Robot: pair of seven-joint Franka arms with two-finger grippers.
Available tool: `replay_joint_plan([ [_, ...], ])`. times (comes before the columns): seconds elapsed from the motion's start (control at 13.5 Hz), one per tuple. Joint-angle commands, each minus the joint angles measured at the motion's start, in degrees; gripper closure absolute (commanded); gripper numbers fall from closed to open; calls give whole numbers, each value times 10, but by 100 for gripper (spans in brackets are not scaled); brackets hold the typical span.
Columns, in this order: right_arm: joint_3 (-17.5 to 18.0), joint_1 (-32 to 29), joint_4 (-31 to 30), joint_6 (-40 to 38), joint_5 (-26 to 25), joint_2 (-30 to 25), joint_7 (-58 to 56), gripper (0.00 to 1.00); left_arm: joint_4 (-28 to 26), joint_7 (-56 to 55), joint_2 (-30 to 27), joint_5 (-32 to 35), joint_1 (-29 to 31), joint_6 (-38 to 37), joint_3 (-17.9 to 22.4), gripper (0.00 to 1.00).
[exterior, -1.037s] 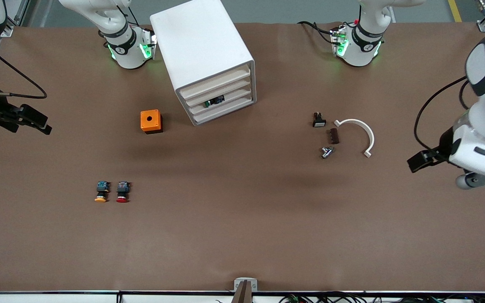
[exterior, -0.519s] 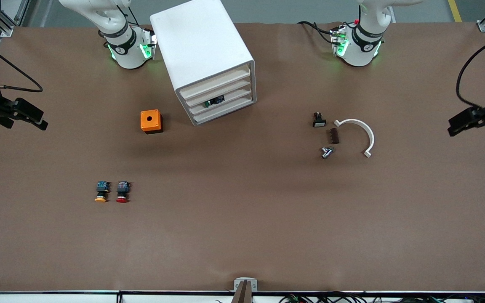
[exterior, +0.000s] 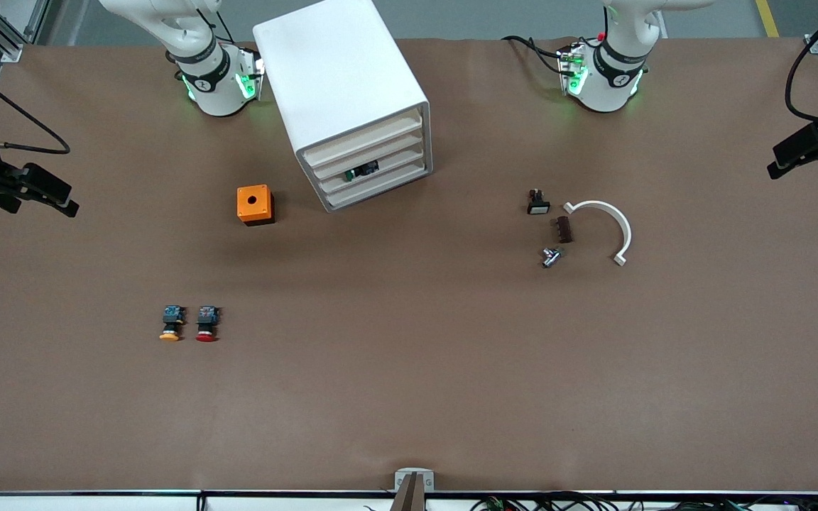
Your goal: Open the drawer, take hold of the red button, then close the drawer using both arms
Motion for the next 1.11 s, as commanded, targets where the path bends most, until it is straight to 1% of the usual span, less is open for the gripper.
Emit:
replay_joint_plan([
  [0.0,5,-5,0,-3,-14,-8,10,0,-33,9,-28,-6,-11,22,-2,0],
  [0.15,2,-6,1,-1,-15,-7,10,0,-39,2,-25,-6,-12,27,-19,0],
  [0.22,1,-6,1,-1,-15,-7,10,0,-59,0,-32,-8,-10,31,-25,0],
  [0.44,1,-6,1,-1,-15,-7,10,0,-91,0,-56,-19,-10,45,-28,0],
  [0.59,1,-7,1,-1,-15,-7,10,0,-92,1,-57,-20,-10,44,-28,0],
  [0.89,1,-7,1,-2,-15,-7,10,0,-100,-3,-60,-19,-10,44,-47,0],
  [0.96,1,-7,1,-2,-15,-7,10,0,-96,-7,-63,-19,-7,44,-58,0],
  [1.04,1,-7,1,-3,-15,-7,10,0,-88,-12,-59,-19,-5,41,-59,0],
])
